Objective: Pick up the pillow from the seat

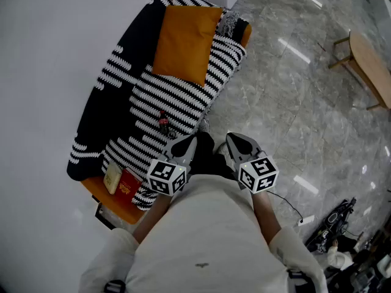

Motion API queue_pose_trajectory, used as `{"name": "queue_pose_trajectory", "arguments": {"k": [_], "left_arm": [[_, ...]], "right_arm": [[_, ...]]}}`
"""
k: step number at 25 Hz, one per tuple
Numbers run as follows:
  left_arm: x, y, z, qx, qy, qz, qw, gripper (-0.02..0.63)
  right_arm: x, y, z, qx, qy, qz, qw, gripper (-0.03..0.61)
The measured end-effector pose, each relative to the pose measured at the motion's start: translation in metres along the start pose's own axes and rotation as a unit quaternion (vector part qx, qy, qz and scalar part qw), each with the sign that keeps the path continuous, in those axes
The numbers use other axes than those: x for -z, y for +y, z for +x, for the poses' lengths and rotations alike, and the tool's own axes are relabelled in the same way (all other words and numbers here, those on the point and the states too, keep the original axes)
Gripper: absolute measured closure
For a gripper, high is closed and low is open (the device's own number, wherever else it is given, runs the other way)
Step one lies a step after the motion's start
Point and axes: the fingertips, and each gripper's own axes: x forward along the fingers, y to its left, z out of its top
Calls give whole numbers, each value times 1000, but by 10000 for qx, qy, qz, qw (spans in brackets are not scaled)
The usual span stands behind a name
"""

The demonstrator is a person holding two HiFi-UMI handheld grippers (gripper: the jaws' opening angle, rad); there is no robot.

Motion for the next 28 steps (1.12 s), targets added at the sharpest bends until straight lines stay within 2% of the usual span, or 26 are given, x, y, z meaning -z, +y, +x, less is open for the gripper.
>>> {"name": "queue_pose_trajectory", "arguments": {"k": [6,11,17,23,28], "left_arm": [[-5,-1,-13,-11,-161,33,9999,603],[2,0,-21,-81,-195,-70,9998,603],[9,9,-20,-188,-166,-251,9994,602],[-4,29,12,-17,-122,-345,9993,603],[-41,45,51,212,-66,-70,9997,601]], "right_arm": [[-2,12,-6,23,-81,-108,9999,572],[-9,15,-14,-96,-422,219,9988,571],[2,7,-13,60,-179,142,9997,571],[-18,-13,9,238,-85,-23,9997,571],[-54,-40,21,409,-220,21,9989,571]]}}
